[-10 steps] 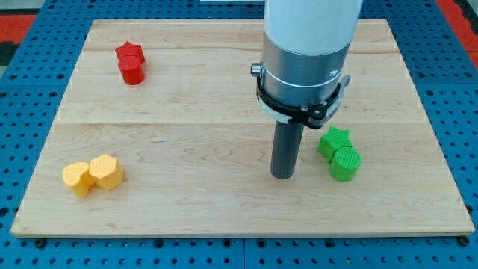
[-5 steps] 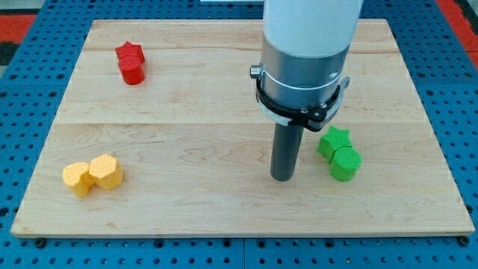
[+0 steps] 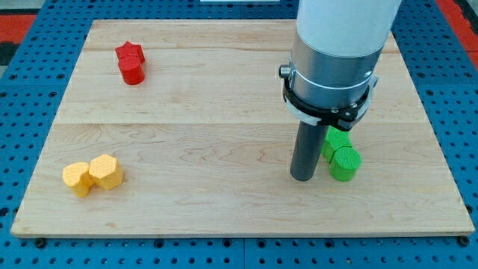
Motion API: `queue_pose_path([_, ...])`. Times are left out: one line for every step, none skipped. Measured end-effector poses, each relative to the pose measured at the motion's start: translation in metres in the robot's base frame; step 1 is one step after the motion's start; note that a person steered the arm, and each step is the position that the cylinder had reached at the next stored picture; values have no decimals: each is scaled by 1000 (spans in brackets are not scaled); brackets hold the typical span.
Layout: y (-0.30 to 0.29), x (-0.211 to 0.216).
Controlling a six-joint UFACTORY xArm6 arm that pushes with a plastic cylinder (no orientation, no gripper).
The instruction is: Separate the hexagon from the heart
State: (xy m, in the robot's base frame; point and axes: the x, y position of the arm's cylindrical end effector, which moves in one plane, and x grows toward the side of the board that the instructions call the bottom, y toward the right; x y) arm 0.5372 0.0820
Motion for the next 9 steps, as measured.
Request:
queue_pose_path([1, 0])
queue_pose_path([19, 0])
queue_pose_path([33, 0])
queue_pose_path([33, 0])
queue_pose_path([9, 5])
queue_pose_path([-38, 23])
queue_pose_path([-50, 27])
queue_pose_path([-8, 10])
queue_pose_path([31, 11])
